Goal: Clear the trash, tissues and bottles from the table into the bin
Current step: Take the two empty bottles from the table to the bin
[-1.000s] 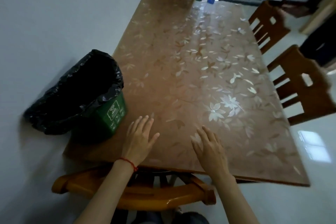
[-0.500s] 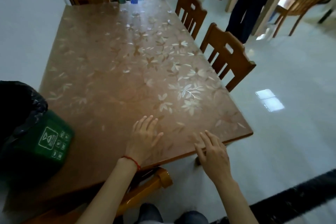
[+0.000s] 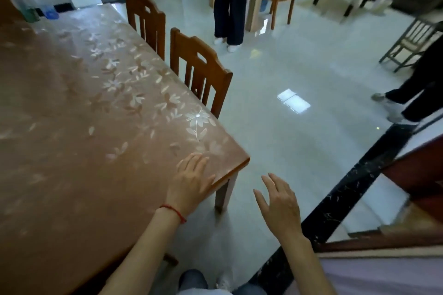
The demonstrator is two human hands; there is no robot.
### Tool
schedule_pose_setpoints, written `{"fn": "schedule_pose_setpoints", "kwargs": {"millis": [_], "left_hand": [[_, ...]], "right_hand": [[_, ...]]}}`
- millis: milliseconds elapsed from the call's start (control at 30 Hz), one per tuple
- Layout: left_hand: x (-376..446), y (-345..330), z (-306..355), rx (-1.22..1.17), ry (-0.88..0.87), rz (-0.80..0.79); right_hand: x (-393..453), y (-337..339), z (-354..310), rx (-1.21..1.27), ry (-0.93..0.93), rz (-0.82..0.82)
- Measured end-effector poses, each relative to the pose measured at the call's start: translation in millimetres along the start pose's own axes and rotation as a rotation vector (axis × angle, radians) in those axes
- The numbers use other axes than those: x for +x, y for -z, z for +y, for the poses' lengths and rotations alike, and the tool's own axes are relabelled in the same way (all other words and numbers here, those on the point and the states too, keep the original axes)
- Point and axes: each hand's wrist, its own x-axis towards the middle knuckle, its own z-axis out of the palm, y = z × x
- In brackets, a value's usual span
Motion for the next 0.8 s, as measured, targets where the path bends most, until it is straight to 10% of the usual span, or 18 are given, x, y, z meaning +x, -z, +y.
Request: {"fn": "schedule_pose_setpoints", "kwargs": {"millis": [800], "left_hand": [[155,-79,165,-0.151,-0.332,-0.092]], "right_hand": [[37,56,162,0.015,-0.401,0.097]]}}
